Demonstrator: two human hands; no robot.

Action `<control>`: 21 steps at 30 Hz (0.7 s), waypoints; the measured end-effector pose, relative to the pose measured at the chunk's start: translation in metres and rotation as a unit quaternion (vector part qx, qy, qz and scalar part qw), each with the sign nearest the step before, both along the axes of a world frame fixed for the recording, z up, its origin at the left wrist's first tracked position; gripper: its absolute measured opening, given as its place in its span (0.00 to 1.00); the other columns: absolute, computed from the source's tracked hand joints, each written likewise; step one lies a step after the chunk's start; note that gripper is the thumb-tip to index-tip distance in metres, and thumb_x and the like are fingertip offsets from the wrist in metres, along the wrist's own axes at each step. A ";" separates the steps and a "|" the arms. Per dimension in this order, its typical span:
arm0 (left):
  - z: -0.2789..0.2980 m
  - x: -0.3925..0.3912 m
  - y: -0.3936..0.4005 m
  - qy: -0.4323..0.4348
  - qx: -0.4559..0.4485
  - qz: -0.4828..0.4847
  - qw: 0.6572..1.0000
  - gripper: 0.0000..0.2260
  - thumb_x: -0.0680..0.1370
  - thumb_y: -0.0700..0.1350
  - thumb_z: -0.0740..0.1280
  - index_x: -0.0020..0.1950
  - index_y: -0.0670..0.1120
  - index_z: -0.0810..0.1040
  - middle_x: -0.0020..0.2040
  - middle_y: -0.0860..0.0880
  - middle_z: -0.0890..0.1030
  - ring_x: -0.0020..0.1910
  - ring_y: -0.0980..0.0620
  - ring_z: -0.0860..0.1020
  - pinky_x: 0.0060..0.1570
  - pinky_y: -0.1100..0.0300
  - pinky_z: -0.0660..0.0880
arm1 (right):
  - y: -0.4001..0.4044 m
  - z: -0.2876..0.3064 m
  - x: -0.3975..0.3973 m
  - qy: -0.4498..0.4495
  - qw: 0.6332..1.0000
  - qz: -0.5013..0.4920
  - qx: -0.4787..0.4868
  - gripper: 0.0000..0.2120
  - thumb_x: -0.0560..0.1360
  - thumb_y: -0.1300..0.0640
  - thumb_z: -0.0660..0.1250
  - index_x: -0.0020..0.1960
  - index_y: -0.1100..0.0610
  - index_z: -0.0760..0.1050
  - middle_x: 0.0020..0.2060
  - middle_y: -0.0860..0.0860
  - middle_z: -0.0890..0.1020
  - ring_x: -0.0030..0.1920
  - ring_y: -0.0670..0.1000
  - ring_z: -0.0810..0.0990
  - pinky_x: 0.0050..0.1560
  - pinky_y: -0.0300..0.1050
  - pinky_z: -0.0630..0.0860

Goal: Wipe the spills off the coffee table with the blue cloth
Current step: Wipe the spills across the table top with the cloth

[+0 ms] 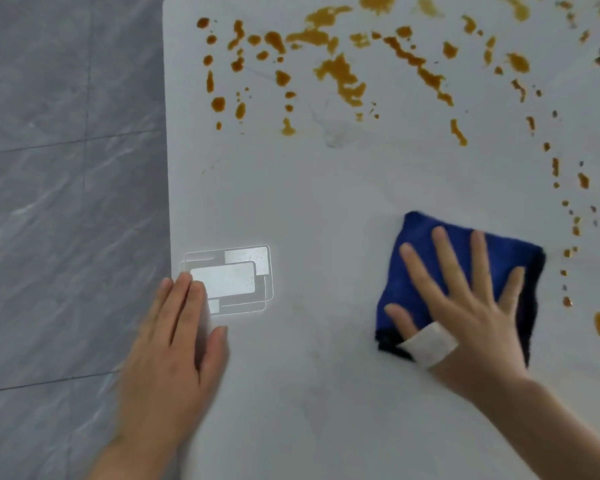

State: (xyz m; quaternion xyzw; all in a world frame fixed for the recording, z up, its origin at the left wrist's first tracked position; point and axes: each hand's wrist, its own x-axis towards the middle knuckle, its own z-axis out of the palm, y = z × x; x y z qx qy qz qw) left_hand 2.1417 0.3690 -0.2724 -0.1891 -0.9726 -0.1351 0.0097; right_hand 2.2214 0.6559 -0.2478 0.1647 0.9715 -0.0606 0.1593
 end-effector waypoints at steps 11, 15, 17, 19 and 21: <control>0.001 0.001 -0.002 -0.016 0.020 0.006 1.000 0.30 0.77 0.57 0.52 0.70 0.36 0.67 0.72 0.47 0.62 0.72 0.49 0.60 0.69 0.57 0.58 | 0.052 -0.017 -0.072 0.039 0.999 -0.017 0.028 0.36 0.67 0.24 0.33 0.72 0.35 0.35 0.76 0.44 0.39 0.75 0.54 0.34 0.69 0.70 0.38; -0.001 0.001 -0.004 -0.018 0.021 0.002 1.000 0.31 0.79 0.59 0.50 0.70 0.36 0.67 0.72 0.46 0.63 0.73 0.47 0.61 0.69 0.56 0.58 | 0.065 -0.012 -0.038 0.026 0.995 -0.092 0.013 0.36 0.66 0.24 0.32 0.72 0.34 0.34 0.75 0.42 0.37 0.74 0.50 0.32 0.70 0.68 0.38; 0.000 0.000 -0.003 -0.021 0.025 0.006 0.999 0.32 0.79 0.61 0.48 0.69 0.37 0.68 0.72 0.47 0.63 0.72 0.48 0.62 0.68 0.58 0.58 | 0.061 -0.009 -0.014 0.019 0.994 -0.106 0.015 0.37 0.66 0.25 0.32 0.72 0.36 0.33 0.74 0.41 0.36 0.74 0.50 0.32 0.70 0.68 0.38; 0.000 0.000 -0.001 -0.024 0.031 0.007 0.999 0.32 0.79 0.61 0.48 0.69 0.37 0.68 0.71 0.47 0.63 0.72 0.47 0.63 0.68 0.58 0.58 | 0.053 -0.008 0.005 0.009 0.997 -0.075 0.026 0.35 0.68 0.27 0.33 0.72 0.38 0.34 0.74 0.43 0.36 0.74 0.52 0.33 0.69 0.70 0.41; 0.001 0.001 0.000 -0.028 0.032 0.008 0.999 0.32 0.79 0.61 0.47 0.69 0.36 0.69 0.71 0.47 0.64 0.72 0.48 0.62 0.67 0.59 0.58 | 0.047 -0.007 0.015 0.004 0.998 -0.053 0.019 0.35 0.70 0.28 0.36 0.74 0.41 0.39 0.74 0.46 0.41 0.75 0.54 0.36 0.68 0.71 0.44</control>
